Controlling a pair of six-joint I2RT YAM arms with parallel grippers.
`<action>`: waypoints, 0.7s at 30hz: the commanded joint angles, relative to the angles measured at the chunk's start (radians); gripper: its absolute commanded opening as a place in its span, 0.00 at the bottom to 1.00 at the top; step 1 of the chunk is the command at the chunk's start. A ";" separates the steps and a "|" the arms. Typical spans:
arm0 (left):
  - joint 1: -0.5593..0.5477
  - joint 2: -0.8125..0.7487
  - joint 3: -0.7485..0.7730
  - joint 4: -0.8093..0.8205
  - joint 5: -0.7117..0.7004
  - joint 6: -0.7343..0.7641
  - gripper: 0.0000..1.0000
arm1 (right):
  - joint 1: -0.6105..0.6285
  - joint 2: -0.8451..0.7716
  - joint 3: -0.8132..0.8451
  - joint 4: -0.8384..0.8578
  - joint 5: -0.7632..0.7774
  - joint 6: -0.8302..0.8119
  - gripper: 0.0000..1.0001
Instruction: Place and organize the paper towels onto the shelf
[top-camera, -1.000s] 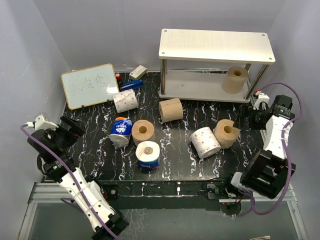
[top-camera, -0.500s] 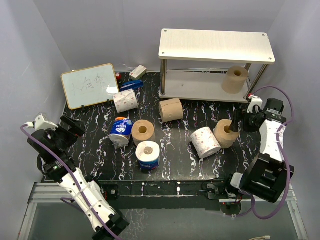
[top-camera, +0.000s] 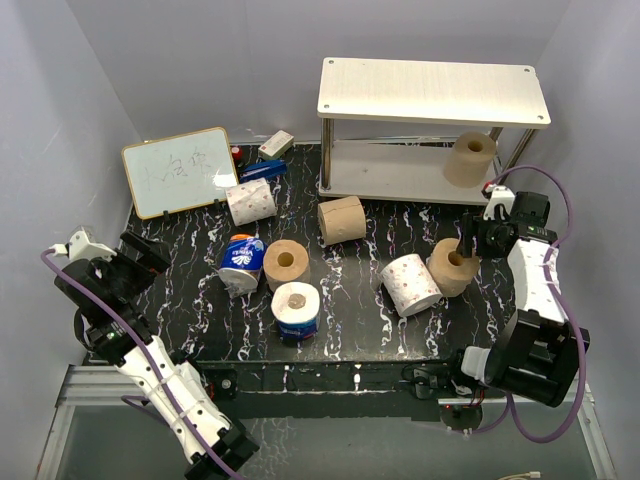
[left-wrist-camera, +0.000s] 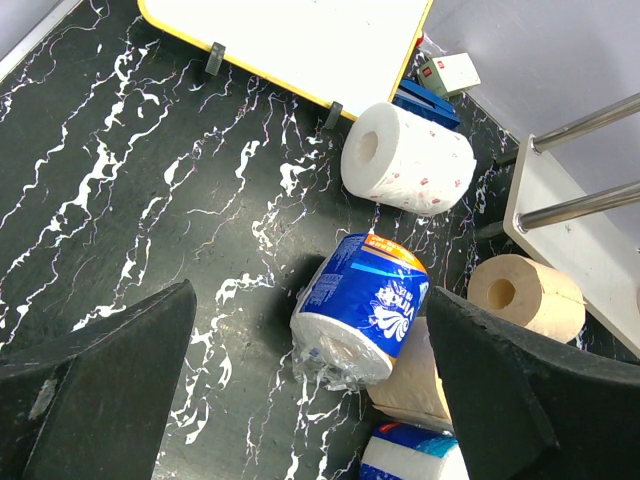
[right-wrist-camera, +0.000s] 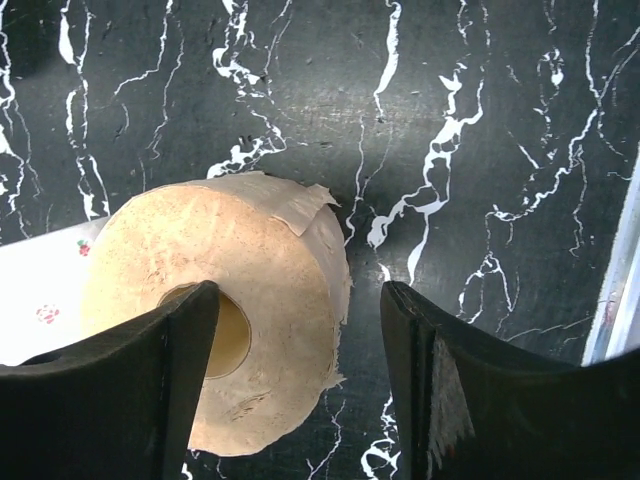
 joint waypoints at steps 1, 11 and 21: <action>0.008 0.000 -0.008 0.013 0.018 0.000 0.98 | 0.001 -0.028 -0.003 0.080 0.061 0.013 0.63; 0.009 0.001 -0.008 0.013 0.019 0.000 0.98 | 0.001 -0.030 -0.039 0.087 0.067 -0.002 0.48; 0.011 0.002 -0.008 0.014 0.018 0.000 0.98 | 0.001 -0.011 -0.010 0.056 0.024 0.037 0.28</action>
